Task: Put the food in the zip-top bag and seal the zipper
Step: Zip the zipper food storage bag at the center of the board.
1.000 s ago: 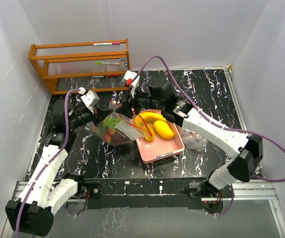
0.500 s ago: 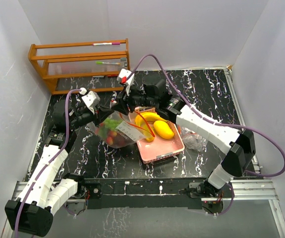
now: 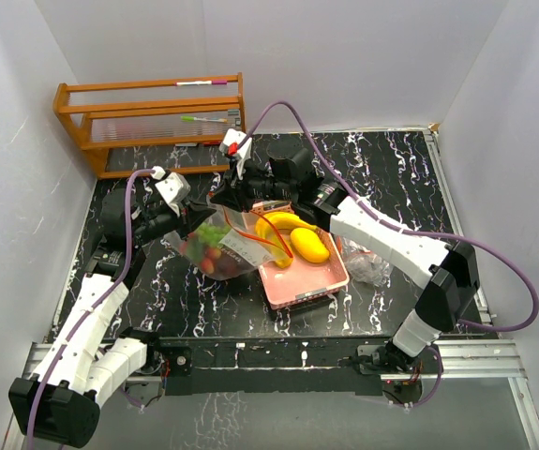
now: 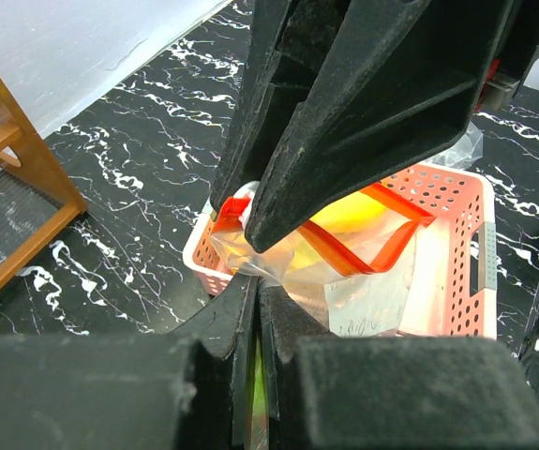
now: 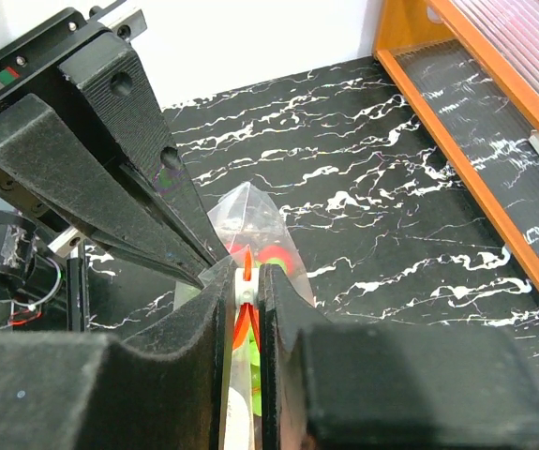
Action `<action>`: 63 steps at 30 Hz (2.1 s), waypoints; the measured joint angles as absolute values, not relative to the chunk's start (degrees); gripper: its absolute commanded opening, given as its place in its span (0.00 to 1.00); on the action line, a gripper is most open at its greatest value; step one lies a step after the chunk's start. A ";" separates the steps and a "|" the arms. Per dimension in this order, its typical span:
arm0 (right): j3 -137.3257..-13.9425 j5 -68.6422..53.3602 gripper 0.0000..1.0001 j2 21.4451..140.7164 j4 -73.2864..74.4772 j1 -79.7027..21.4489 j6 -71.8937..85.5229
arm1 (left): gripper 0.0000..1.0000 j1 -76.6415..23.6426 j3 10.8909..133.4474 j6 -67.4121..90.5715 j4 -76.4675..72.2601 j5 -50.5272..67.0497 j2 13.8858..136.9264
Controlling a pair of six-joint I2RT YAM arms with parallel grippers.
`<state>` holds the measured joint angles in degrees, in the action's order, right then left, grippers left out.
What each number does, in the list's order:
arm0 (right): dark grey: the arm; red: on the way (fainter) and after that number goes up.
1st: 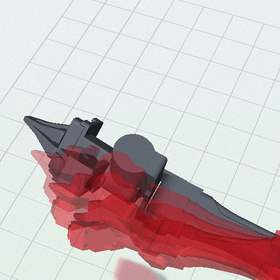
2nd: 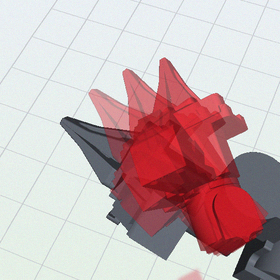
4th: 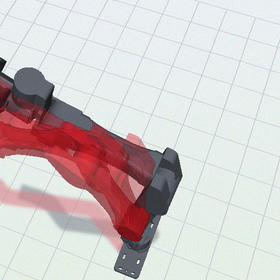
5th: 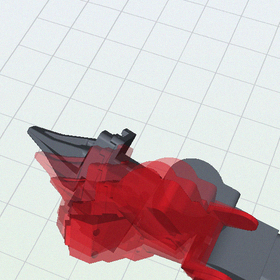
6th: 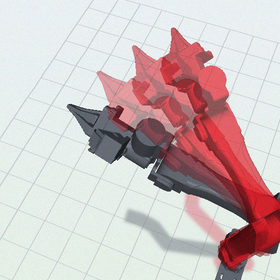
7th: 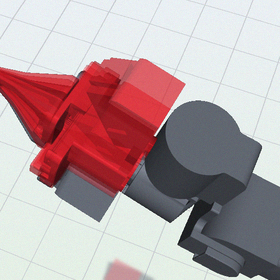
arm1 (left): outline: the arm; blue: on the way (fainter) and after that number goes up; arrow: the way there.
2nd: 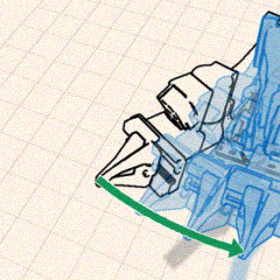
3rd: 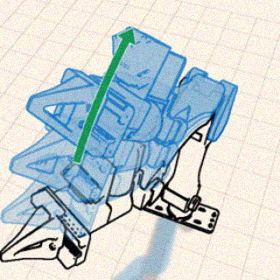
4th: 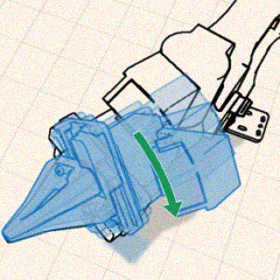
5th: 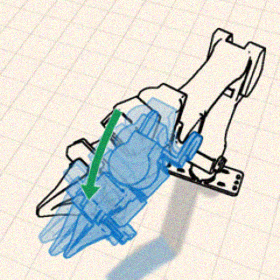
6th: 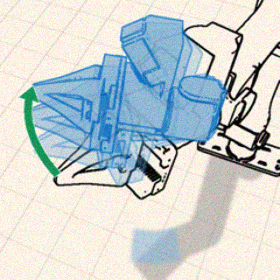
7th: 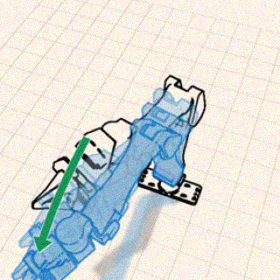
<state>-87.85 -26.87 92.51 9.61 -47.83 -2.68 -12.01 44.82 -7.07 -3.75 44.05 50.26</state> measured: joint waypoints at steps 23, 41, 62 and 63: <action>-87.48 -30.30 0.08 91.53 14.39 -47.83 -4.45 | 0.47 -12.19 44.99 -13.19 -5.17 48.95 52.69; -87.48 -30.20 0.08 89.86 18.20 -47.13 -5.67 | 0.00 -12.12 44.42 -12.86 -8.19 57.89 53.45; -79.24 -21.91 0.08 85.78 13.21 -46.89 -3.57 | 0.00 -13.23 44.10 -9.28 -10.35 48.53 53.43; -78.78 -21.74 0.08 85.58 13.06 -46.78 -3.44 | 0.00 -13.30 44.10 -9.15 -10.37 48.05 53.36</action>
